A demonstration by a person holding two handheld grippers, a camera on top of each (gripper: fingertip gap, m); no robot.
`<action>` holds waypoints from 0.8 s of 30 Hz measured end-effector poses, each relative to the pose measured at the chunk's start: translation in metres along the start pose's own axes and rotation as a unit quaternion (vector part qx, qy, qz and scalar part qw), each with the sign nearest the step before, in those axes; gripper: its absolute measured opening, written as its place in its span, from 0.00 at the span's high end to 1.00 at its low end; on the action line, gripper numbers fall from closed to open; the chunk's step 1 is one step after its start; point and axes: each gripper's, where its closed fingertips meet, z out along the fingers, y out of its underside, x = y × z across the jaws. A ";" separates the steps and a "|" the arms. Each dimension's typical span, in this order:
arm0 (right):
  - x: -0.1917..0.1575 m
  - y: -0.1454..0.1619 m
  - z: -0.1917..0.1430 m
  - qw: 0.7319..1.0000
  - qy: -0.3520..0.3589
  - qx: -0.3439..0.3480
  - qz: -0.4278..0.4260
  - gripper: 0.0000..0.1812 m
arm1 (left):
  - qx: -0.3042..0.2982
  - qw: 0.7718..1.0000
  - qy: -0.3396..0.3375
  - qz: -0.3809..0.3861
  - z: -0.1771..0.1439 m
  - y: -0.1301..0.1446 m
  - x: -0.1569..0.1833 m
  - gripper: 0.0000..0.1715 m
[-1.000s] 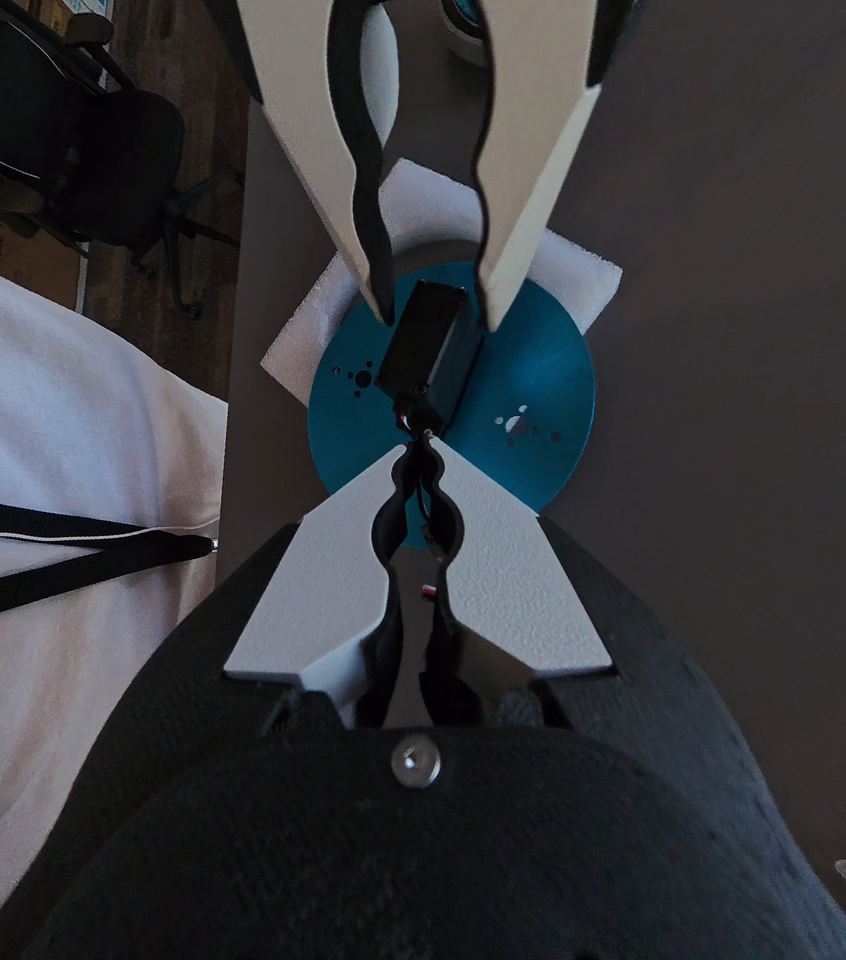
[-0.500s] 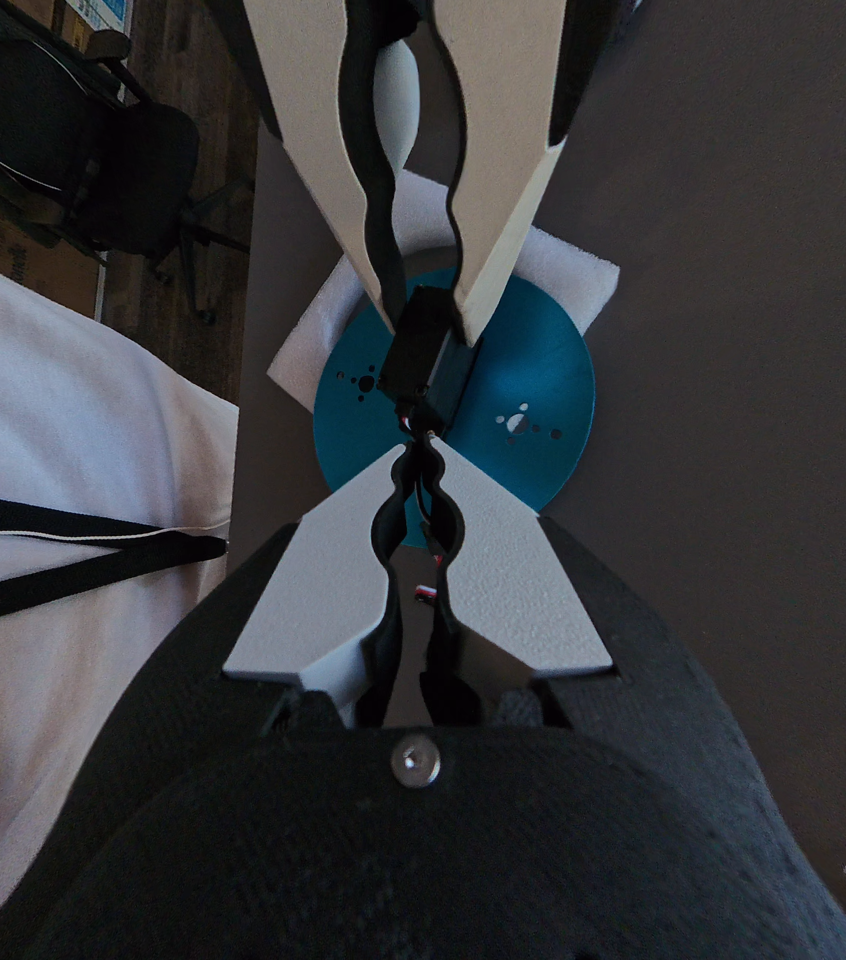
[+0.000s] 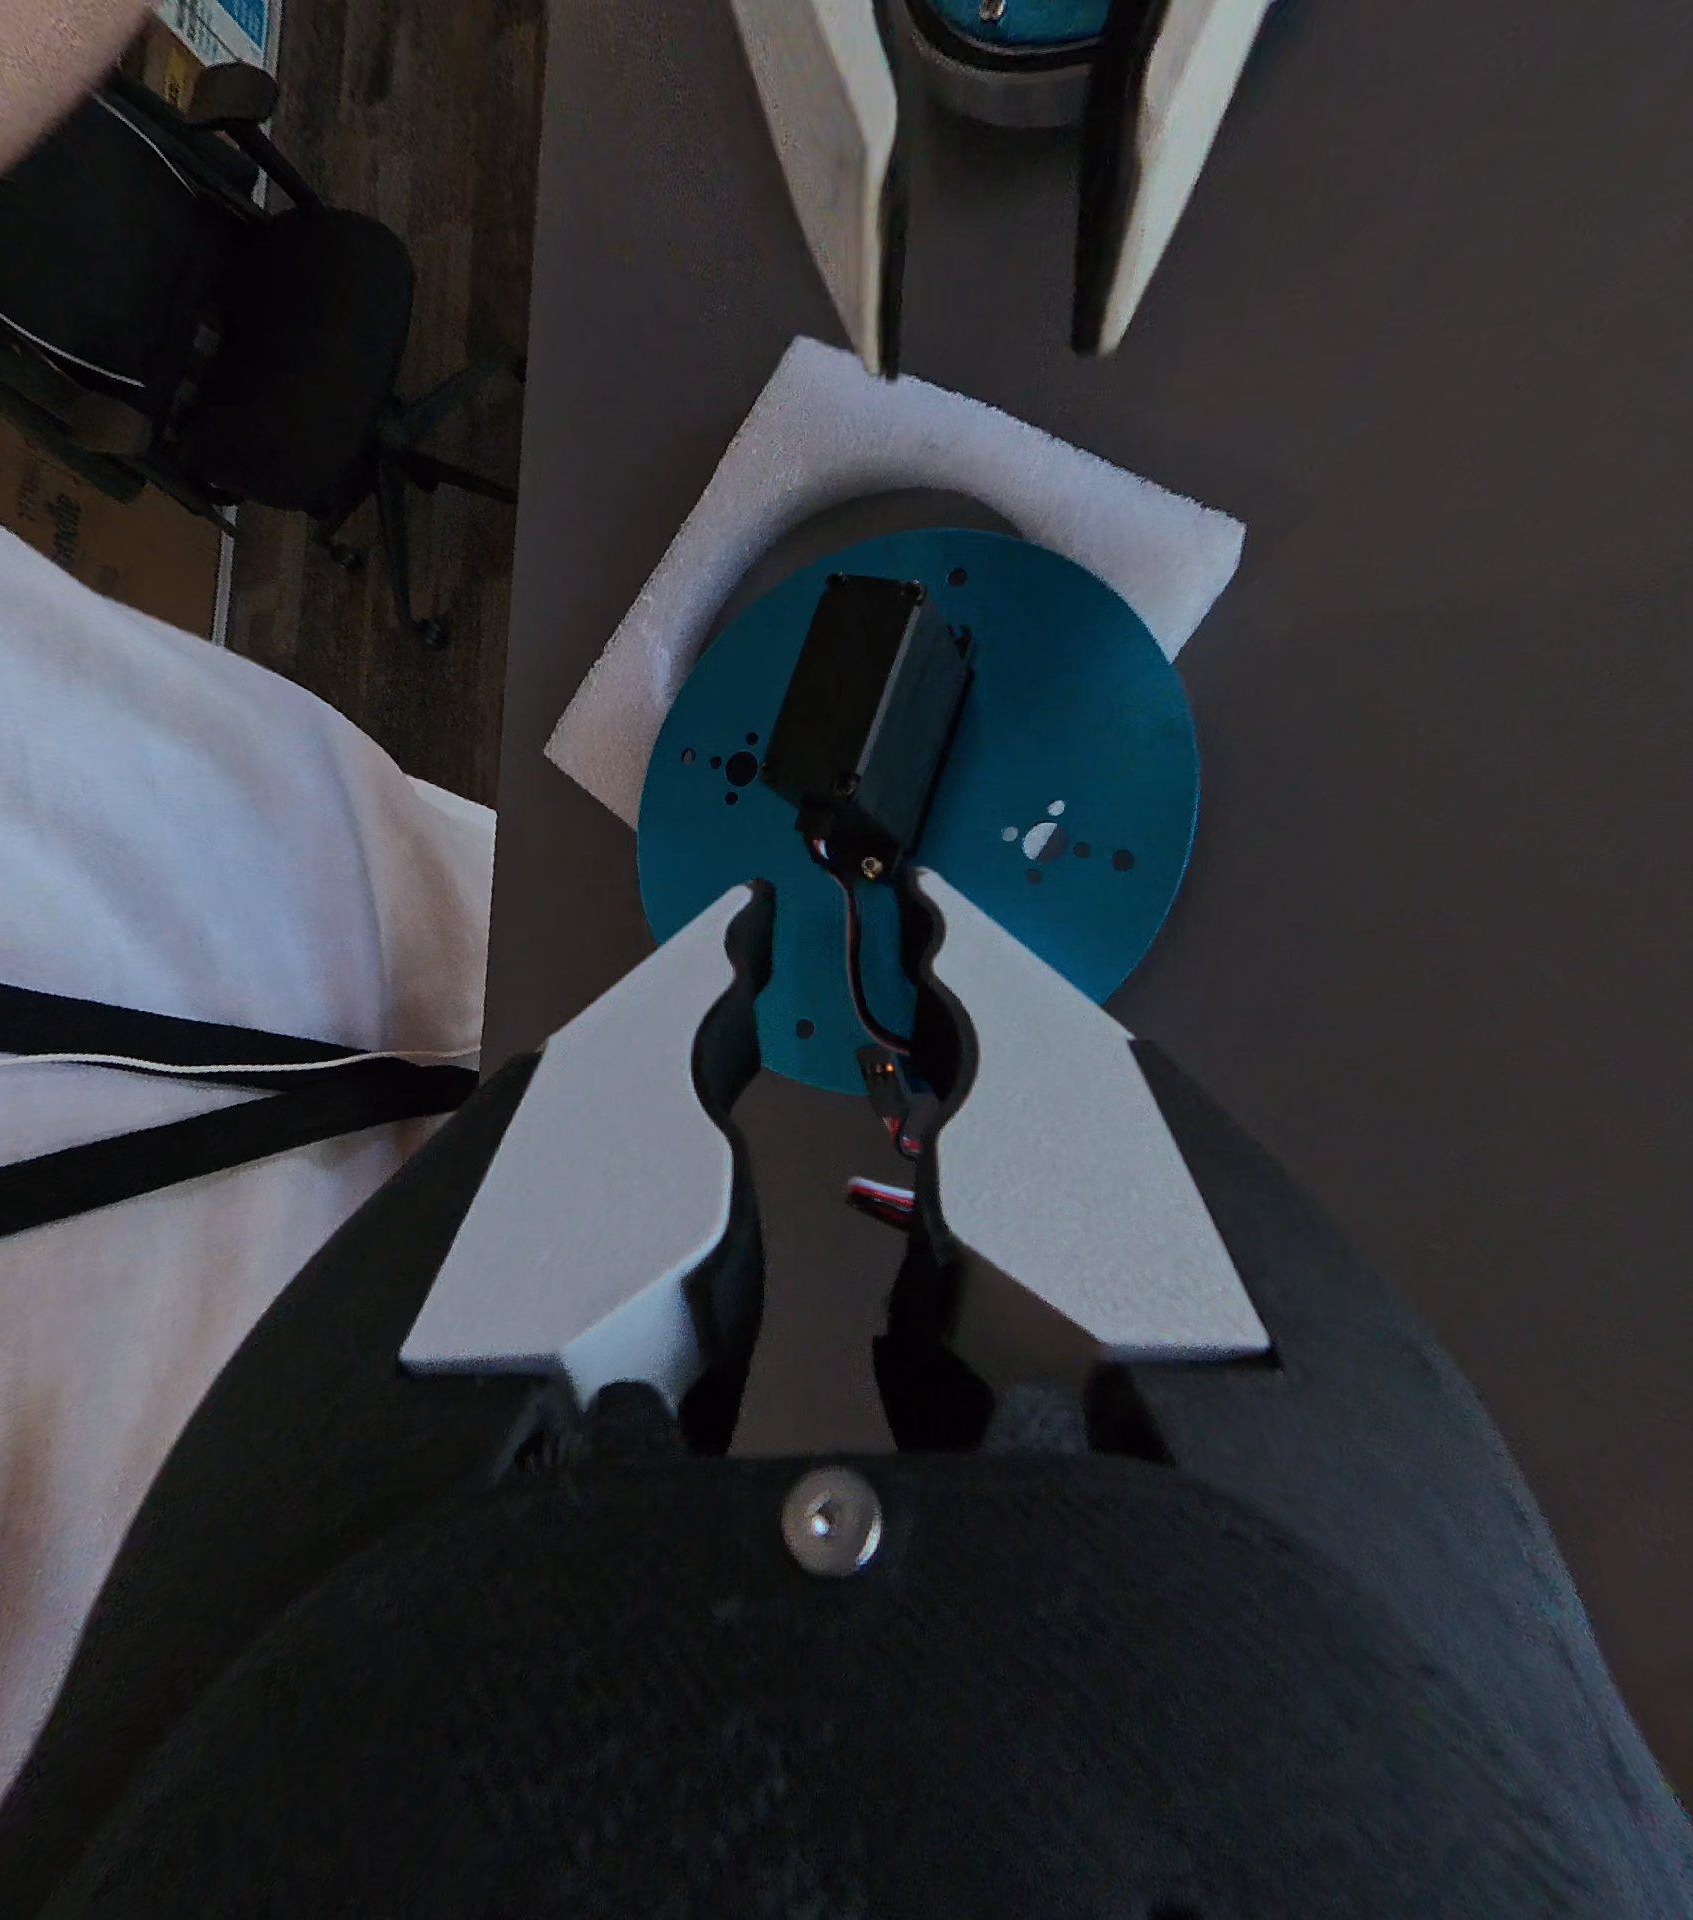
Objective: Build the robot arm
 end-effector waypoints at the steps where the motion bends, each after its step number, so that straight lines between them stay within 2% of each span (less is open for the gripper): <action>1: 0.000 -0.002 -0.001 1.000 0.001 0.005 0.004 0.85 | 0.022 0.999 0.001 -0.031 -0.003 0.002 0.001 0.87; 2: 0.000 -0.006 -0.003 1.000 0.003 0.014 0.006 0.84 | 0.042 0.997 -0.004 -0.061 -0.006 0.005 0.000 0.91; 4: 0.000 -0.016 -0.005 0.999 0.015 0.033 0.010 0.84 | 0.067 0.993 -0.010 -0.101 -0.005 0.012 0.002 0.91; 10: 0.004 -0.035 0.001 0.995 0.095 0.028 0.027 0.81 | 0.048 0.982 -0.096 -0.155 0.017 0.044 -0.013 0.94; 12: 0.010 -0.034 0.004 0.992 0.119 0.016 0.034 0.80 | 0.051 0.980 -0.092 -0.169 0.023 0.046 -0.014 0.96; 18: 0.000 -0.032 0.009 0.993 0.096 0.011 0.068 0.81 | 0.081 0.978 -0.058 -0.185 0.026 0.038 -0.019 0.97; 24: 0.003 -0.035 0.010 0.989 0.138 -0.008 0.051 0.89 | 0.089 0.981 -0.010 -0.170 0.033 0.034 -0.012 0.99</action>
